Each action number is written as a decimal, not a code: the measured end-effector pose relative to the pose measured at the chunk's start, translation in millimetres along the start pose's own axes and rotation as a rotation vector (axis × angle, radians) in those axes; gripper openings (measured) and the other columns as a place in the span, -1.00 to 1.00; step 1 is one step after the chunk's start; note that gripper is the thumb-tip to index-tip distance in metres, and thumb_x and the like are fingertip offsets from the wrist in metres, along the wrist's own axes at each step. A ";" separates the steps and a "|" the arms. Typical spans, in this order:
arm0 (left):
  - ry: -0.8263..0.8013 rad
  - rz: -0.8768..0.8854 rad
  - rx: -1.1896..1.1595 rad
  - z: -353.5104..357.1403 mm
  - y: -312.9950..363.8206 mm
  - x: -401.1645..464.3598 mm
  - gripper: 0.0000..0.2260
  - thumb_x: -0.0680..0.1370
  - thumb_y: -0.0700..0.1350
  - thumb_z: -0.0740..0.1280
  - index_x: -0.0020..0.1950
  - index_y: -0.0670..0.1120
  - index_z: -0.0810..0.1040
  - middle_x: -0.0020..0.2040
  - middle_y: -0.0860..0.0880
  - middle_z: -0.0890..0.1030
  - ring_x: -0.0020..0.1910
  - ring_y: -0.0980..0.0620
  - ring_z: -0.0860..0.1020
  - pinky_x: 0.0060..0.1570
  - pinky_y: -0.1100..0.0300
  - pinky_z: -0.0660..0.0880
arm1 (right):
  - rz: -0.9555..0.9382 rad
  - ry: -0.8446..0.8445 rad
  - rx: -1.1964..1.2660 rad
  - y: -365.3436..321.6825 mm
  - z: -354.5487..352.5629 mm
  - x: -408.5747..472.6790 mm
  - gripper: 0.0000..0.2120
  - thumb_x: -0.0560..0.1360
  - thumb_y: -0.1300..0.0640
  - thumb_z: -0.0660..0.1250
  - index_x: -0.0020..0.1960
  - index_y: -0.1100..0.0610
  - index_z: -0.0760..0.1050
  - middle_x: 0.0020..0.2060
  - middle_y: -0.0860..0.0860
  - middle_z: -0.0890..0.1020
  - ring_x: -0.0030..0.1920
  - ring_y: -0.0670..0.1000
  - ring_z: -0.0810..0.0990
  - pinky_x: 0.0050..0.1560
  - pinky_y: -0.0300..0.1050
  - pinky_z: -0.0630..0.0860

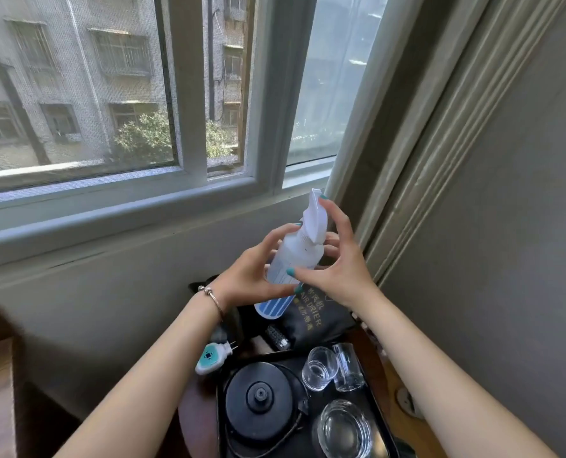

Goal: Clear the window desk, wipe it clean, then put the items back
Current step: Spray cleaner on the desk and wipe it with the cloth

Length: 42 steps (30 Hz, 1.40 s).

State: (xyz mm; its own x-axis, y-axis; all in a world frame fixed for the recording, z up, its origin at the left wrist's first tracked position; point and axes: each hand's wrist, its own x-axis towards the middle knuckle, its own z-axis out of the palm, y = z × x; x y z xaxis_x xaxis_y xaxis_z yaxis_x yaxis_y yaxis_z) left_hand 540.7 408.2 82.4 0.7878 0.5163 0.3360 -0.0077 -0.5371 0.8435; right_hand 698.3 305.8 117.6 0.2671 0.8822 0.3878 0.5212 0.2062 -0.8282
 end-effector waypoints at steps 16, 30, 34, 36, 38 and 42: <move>0.157 -0.154 0.146 -54.8 -45.9 17.4 -0.40 0.48 -0.16 0.45 0.41 0.21 0.29 0.23 0.23 0.49 0.20 0.33 0.49 0.05 0.28 0.57 | -0.122 -0.070 -0.043 56.4 61.2 75.2 -0.09 0.35 0.17 0.57 0.47 -0.33 0.16 0.18 -0.03 0.60 0.04 -0.05 0.66 -0.09 -0.04 0.67; 0.090 -0.431 -0.074 -36.4 -105.7 24.0 -0.48 0.48 -0.37 0.36 0.31 0.10 0.42 0.27 0.04 0.55 0.21 0.22 0.54 0.23 0.27 0.46 | 0.030 -0.143 0.015 157.6 96.7 77.2 -0.05 0.29 0.12 0.58 0.45 -0.42 0.16 0.30 -0.09 0.56 0.14 -0.07 0.63 0.04 0.04 0.64; 0.141 -0.465 -0.107 -30.1 -117.1 20.1 -0.36 0.44 -0.26 0.48 0.44 0.02 0.32 0.31 0.01 0.52 0.25 0.13 0.53 0.34 0.06 0.42 | 0.061 -0.173 0.033 170.8 103.8 71.8 -0.12 0.24 -0.07 0.49 0.45 -0.43 0.18 0.27 -0.34 0.51 0.15 -0.12 0.61 0.08 0.02 0.63; 0.203 -0.460 -0.114 -26.9 -120.7 17.2 -0.29 0.40 -0.21 0.52 0.43 0.12 0.27 0.32 0.03 0.50 0.27 0.14 0.52 0.35 0.06 0.40 | 0.074 -0.195 0.035 177.4 108.0 72.4 -0.12 0.25 -0.04 0.51 0.45 -0.44 0.18 0.22 -0.27 0.57 0.12 -0.12 0.62 0.07 -0.01 0.63; 0.251 -0.402 -0.088 -23.7 -123.3 15.3 -0.27 0.38 -0.16 0.55 0.42 0.18 0.26 0.35 0.07 0.48 0.32 0.14 0.48 0.36 0.13 0.38 | 0.074 -0.225 0.035 182.2 110.5 73.8 -0.09 0.29 0.07 0.55 0.44 -0.45 0.18 0.24 -0.36 0.53 0.16 -0.17 0.59 0.10 -0.12 0.61; 0.276 -0.311 -0.086 -17.2 -125.0 17.5 -0.32 0.38 -0.03 0.53 0.43 0.15 0.33 0.42 0.13 0.42 0.42 0.12 0.37 0.41 0.11 0.29 | 0.044 -0.318 0.033 186.1 109.4 77.5 -0.11 0.33 0.08 0.54 0.43 -0.49 0.17 0.30 -0.56 0.37 0.33 -0.35 0.42 0.23 -0.41 0.42</move>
State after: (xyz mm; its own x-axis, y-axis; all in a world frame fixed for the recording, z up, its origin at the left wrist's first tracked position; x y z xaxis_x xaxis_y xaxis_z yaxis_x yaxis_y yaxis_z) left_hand 544.8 495.9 -9.9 0.5665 0.8103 0.1501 0.1438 -0.2766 0.9502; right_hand 727.4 459.0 -50.8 0.0194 0.9777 0.2092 0.4870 0.1734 -0.8560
